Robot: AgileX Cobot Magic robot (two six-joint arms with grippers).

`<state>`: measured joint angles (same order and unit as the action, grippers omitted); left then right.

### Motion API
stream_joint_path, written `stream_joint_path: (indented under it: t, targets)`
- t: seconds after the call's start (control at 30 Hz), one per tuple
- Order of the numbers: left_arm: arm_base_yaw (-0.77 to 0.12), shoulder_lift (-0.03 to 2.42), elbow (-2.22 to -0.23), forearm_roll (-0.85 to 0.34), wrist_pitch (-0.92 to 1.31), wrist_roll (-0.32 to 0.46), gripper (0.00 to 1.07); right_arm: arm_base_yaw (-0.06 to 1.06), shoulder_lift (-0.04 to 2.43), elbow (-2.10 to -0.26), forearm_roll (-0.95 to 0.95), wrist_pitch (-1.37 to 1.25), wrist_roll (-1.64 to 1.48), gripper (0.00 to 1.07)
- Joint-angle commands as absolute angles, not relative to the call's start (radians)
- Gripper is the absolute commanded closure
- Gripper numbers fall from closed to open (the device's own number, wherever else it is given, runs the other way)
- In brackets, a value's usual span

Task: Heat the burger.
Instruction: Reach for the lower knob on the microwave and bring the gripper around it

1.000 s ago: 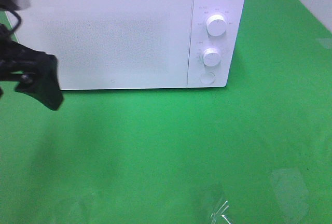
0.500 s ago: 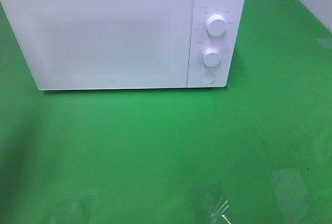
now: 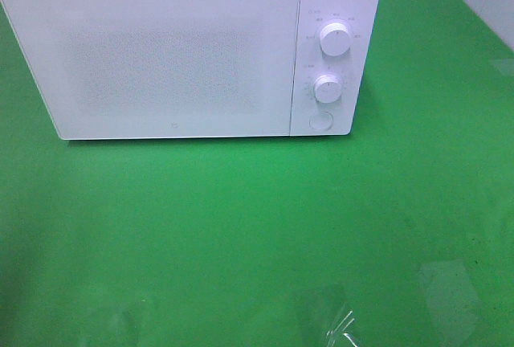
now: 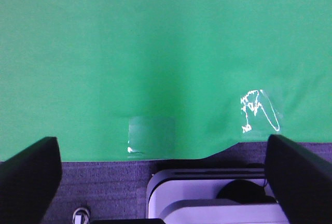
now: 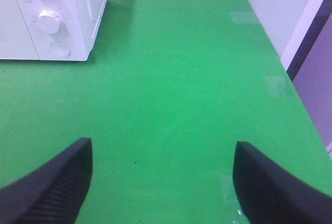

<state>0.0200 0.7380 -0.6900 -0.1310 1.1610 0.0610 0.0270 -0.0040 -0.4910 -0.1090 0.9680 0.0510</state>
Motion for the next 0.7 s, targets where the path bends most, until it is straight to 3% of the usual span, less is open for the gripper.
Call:
stream_joint_path:
  t: [0.03, 0.37, 0.7]
  targets:
    - [0.022, 0.619, -0.595, -0.127, 1.105, 0.07, 0.07, 0.023, -0.031, -0.49, -0.11, 0.959, 0.05, 0.32]
    - [0.022, 0.298, -0.519, -0.125, 1.071, 0.069, 0.07, 0.023, -0.031, -0.49, -0.11, 0.959, 0.051, 0.32]
    - [0.022, 0.136, -0.519, -0.134, 1.07, 0.069, 0.07, 0.023, -0.031, -0.49, -0.11, 0.959, 0.051, 0.32]
